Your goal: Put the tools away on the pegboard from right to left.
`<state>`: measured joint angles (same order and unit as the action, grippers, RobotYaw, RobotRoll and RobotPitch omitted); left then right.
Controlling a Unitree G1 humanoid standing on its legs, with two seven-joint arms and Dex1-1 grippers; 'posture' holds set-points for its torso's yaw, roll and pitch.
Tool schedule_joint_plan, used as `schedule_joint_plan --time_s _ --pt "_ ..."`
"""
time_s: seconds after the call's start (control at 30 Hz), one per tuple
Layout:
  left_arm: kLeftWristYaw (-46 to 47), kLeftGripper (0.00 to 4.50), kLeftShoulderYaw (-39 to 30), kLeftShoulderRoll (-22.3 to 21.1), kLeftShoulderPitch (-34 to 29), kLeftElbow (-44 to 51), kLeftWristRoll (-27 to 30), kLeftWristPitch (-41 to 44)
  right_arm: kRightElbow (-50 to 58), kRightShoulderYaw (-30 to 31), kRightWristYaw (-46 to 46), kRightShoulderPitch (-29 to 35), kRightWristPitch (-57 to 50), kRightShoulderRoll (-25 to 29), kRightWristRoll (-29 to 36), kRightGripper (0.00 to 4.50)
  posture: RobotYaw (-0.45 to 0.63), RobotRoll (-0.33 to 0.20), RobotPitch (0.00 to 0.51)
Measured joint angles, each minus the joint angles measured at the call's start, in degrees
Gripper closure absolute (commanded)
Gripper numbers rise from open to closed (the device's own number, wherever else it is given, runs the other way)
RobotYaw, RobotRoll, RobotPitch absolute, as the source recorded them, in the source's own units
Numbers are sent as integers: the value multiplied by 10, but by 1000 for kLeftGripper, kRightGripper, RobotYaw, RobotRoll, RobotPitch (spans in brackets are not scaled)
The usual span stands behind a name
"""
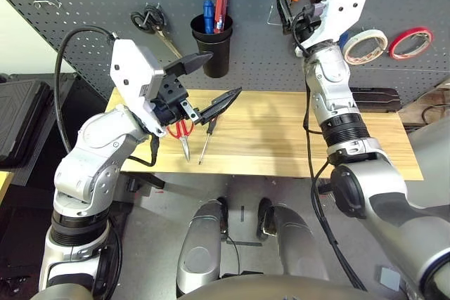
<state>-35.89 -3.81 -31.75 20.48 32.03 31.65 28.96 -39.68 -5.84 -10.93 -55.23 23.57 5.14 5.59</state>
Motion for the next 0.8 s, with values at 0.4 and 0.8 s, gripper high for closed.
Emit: schedule_joint_plan --time_s 0.4,0.8 --pt "0 0 4 2 0 -5 -3 -6 -10 3 1 0 24 -5 -4 1861 274 0 184" --pt "0 0 5 4 0 -9 -3 -8 -15 4 10 -16 23 -17 -4 1861 271 0 192"
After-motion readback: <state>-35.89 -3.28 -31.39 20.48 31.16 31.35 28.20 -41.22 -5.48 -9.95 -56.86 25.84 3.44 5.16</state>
